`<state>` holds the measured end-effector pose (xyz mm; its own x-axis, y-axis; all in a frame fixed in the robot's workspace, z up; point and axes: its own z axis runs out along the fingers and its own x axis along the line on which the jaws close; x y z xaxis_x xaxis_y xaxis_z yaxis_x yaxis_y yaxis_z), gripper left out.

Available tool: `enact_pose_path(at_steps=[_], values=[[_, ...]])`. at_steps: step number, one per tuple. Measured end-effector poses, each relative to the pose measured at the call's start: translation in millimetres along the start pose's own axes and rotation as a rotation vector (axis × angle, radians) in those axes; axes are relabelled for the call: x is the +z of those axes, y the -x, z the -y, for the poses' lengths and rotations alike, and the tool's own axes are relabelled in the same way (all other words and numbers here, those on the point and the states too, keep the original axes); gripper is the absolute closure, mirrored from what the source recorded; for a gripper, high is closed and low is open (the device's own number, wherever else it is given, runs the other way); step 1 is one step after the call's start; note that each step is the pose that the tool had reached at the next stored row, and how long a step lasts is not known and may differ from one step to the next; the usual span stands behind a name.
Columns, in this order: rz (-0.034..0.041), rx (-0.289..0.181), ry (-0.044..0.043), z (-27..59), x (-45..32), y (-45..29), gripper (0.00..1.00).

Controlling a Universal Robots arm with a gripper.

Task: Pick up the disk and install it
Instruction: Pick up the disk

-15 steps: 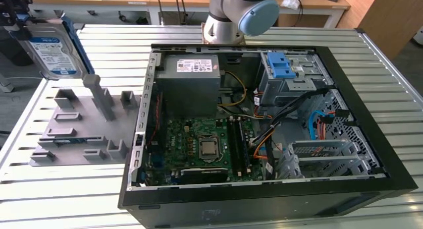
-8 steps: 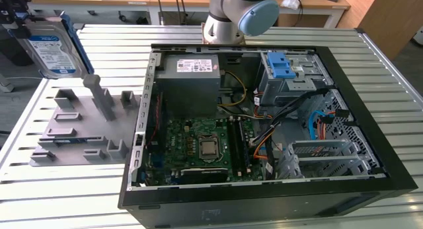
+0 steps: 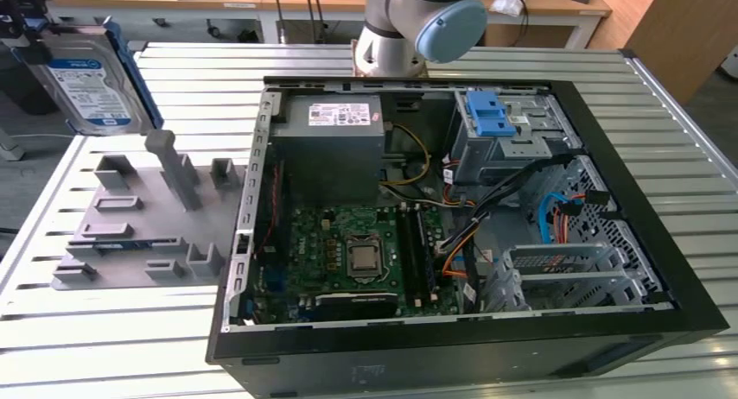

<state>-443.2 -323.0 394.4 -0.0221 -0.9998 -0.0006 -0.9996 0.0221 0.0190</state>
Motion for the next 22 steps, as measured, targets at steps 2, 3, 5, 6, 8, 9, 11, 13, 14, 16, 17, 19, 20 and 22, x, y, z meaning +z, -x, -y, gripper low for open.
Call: enact_pose_path(at_steps=[2,3,5,6,8,9,11,13,14,16,17,19,20,22], values=[[0.0,0.0,0.0,-0.1,-0.8,0.1,0.64],[0.0,0.0,0.0,0.0,-1.2,0.2,0.64],[0.0,0.0,-0.0001,-0.1,-2.2,0.2,0.64],[0.0,0.0,0.0,-0.1,-2.8,0.3,0.64],[0.0,0.0,0.0,-0.1,-3.8,0.4,0.64],[0.0,0.0,0.0,-0.1,-4.2,0.5,0.64],[0.0001,0.0,-0.0001,-0.2,-5.0,0.6,0.64],[0.0001,0.0,0.0,-0.2,-5.8,0.7,0.64],[0.0,0.0,0.0,-0.2,-6.2,0.8,0.64],[0.0001,0.0,-0.0001,-0.3,-7.1,1.0,0.64],[0.0,0.0,0.0,-0.3,-7.5,1.0,0.64],[0.0001,0.0,-0.0001,-0.3,-8.4,1.1,0.64],[0.0001,0.0,-0.0001,-0.3,-8.8,1.2,0.64],[0.0,0.0,-0.0001,-0.4,-9.8,1.3,0.64]])
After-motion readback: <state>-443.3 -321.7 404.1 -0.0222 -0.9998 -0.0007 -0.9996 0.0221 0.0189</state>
